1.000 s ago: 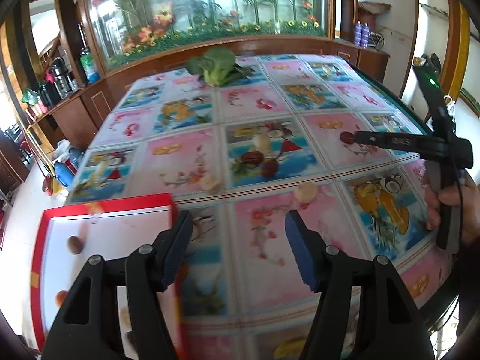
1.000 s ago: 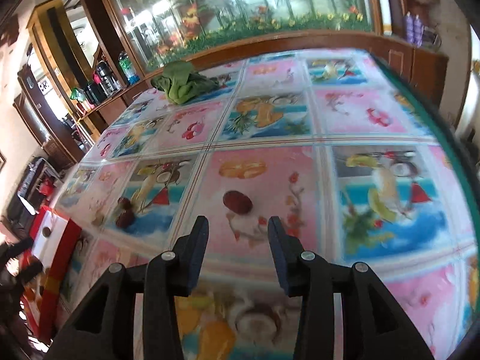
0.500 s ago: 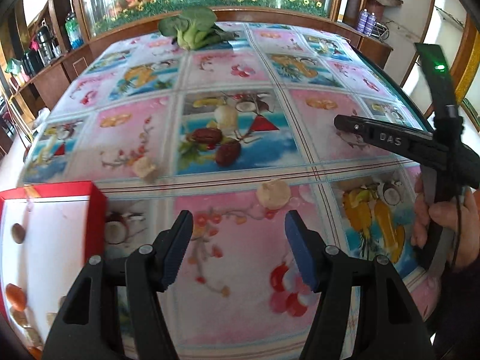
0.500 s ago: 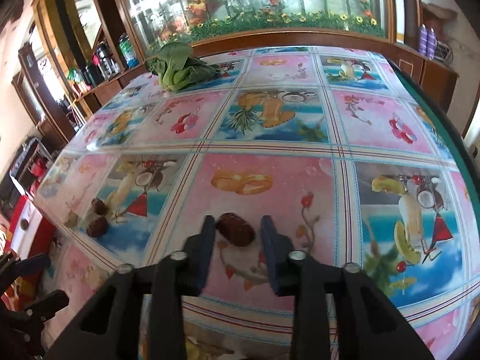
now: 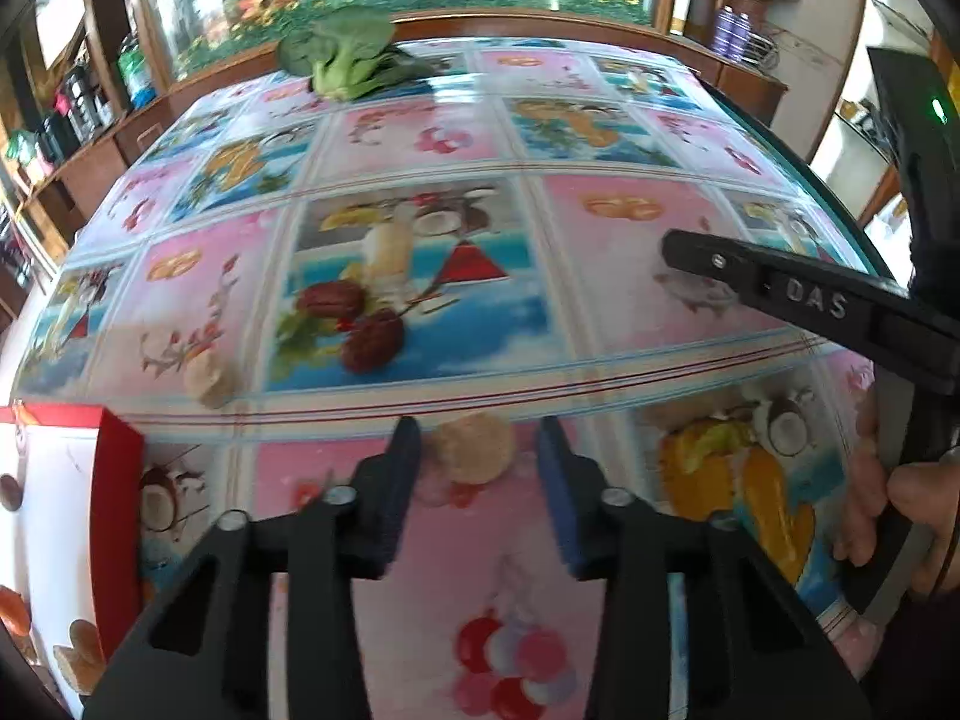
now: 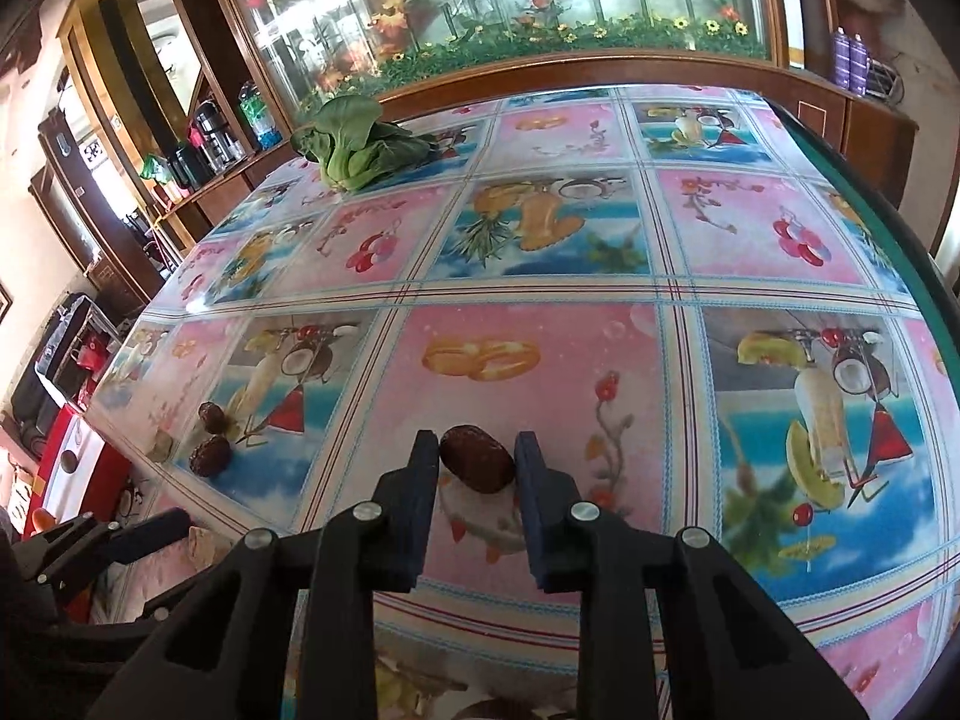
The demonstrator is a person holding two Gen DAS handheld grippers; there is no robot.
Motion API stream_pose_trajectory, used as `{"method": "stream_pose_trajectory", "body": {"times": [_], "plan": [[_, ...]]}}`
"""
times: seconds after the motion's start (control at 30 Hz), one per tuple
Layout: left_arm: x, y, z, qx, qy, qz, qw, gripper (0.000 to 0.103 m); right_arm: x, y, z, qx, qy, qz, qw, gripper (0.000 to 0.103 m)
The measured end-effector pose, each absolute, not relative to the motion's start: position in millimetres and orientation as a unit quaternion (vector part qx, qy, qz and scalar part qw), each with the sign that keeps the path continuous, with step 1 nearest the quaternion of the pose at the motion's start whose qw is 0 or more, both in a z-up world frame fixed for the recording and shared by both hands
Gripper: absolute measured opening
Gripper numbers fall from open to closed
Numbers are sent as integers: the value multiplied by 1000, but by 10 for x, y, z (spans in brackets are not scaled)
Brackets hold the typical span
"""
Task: Organize fruits
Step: 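Grasp a round beige cookie with the left tool while the right grasps a date, then carry the cookie and the date over the red-rimmed tray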
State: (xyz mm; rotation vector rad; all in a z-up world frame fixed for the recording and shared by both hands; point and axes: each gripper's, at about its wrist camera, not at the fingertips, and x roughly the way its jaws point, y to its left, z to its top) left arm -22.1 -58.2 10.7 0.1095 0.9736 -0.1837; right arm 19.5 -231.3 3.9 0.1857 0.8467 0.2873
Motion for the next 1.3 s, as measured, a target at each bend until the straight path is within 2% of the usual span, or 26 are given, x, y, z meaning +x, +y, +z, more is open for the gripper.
{"method": "stream_pose_trajectory", "body": {"times": [0.03, 0.3, 0.5, 0.87, 1.07, 1.3], "plan": [[-236, -622, 105, 57, 462, -93, 880, 28, 193, -2319, 42, 91, 406, 138, 899, 25], [-514, -851, 194, 99, 436, -130, 885, 28, 149, -2400, 120, 100, 366, 133, 916, 25], [-929, -673, 417, 95, 410, -149, 895, 28, 129, -2556, 150, 126, 344, 125, 922, 25], [-1425, 511, 731, 46, 372, -59, 925, 28, -128, -2420, 327, 140, 317, 127, 929, 25], [-1596, 1321, 881, 13, 344, 30, 939, 28, -548, -1717, 522, 129, 289, 219, 923, 25], [-1775, 1755, 830, 5, 328, 91, 940, 28, -1036, -705, 657, 104, 277, 343, 891, 24]]}}
